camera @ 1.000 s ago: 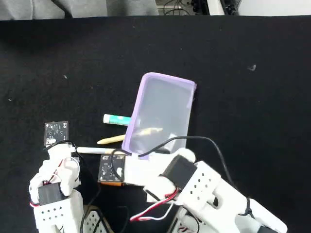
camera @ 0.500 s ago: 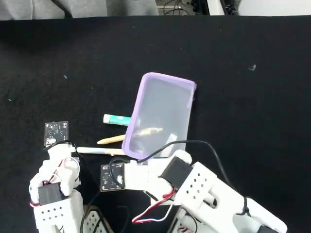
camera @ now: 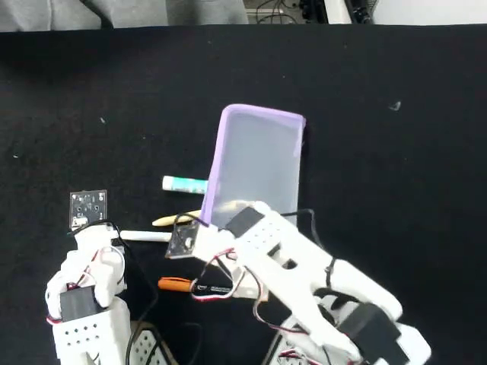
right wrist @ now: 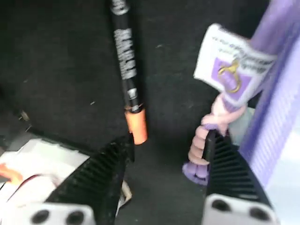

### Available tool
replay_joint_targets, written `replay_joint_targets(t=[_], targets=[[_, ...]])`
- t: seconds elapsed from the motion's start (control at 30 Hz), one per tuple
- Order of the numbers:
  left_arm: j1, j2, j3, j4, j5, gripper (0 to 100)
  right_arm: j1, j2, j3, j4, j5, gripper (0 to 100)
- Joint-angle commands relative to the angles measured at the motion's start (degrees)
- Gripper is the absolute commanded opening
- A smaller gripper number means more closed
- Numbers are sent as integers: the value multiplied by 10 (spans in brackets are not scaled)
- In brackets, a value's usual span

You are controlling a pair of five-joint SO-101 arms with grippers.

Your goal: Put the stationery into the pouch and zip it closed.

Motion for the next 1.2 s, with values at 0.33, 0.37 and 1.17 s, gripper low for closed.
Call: replay_joint_targets(t=[0.33,0.37,1.17], targets=[[9,-4,14,4,-3,30,18,53,-18,-64,4,150],[9,-4,14,4,-3,30,18,53,-18,-64,4,102],[9,-4,14,4,-3,30,18,49,-88,11,3,188]])
